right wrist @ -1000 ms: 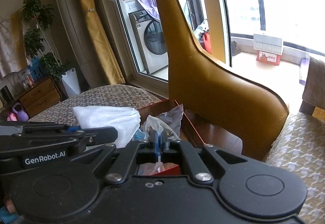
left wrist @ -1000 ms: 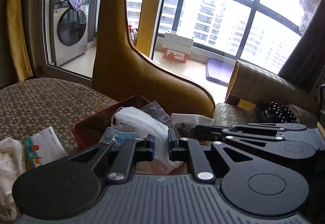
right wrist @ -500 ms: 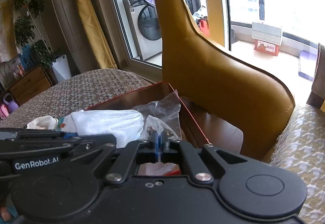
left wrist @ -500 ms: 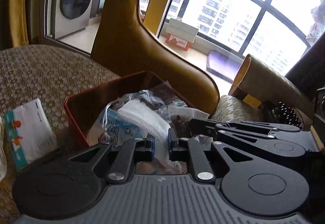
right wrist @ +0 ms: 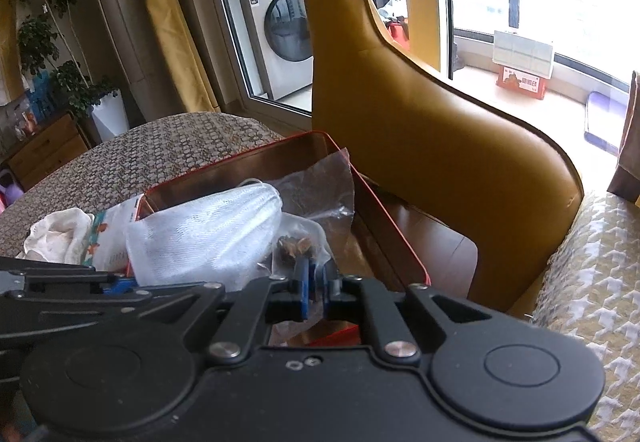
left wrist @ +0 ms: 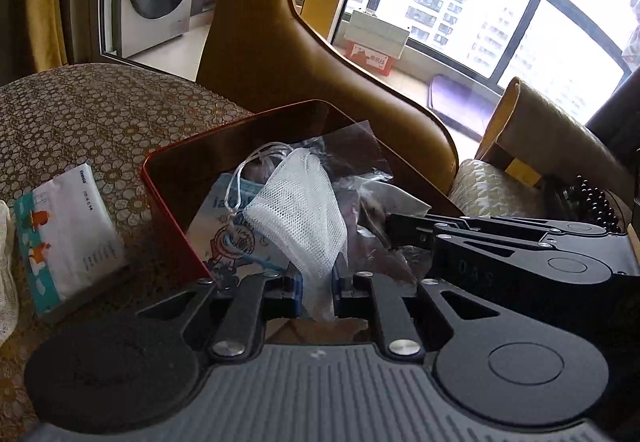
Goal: Organize soft objects
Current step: 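Open both tools inside the tin to release the bags, then withdraw both open tools from the tin toward the duck and gauze cloth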
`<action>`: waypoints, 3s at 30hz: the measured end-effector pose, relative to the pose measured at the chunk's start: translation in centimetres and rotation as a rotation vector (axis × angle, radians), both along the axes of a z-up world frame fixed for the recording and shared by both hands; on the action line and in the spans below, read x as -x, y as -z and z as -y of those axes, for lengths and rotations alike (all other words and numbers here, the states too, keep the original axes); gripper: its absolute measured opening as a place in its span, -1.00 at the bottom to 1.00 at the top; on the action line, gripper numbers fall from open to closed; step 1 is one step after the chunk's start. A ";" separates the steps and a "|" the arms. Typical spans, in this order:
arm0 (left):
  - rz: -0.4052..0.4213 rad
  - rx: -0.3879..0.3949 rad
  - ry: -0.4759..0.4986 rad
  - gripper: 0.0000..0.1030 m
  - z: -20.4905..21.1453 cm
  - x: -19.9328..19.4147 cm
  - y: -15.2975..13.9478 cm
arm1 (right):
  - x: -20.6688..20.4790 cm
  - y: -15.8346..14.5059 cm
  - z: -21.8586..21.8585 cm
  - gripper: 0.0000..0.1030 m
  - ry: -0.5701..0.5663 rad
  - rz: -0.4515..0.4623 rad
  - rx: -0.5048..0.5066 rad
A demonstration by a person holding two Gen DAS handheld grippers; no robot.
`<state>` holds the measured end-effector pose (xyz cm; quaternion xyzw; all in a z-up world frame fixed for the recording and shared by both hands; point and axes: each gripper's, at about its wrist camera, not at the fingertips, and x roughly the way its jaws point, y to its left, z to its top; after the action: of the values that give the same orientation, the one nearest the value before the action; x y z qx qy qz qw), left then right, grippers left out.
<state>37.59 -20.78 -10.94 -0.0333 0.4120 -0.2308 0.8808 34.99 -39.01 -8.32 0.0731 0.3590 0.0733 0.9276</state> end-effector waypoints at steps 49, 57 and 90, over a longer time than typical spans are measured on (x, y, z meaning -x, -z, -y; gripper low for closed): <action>0.279 -0.029 -0.085 0.40 -9.2 14.5 -10.6 | 12.2 -9.7 -5.3 0.08 -0.179 0.159 -0.045; 0.285 -0.065 -0.148 0.56 -13.1 16.6 -10.6 | 13.8 -10.0 -8.7 0.28 -0.255 0.170 -0.050; 0.186 -0.127 -0.405 0.94 -28.0 9.5 -5.8 | 8.6 -7.1 -20.5 0.99 -0.461 0.121 -0.006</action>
<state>28.13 7.22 -5.15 -0.0383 0.3275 -0.0252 0.9437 26.36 -18.51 -1.26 -0.0127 0.3100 0.2884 0.9059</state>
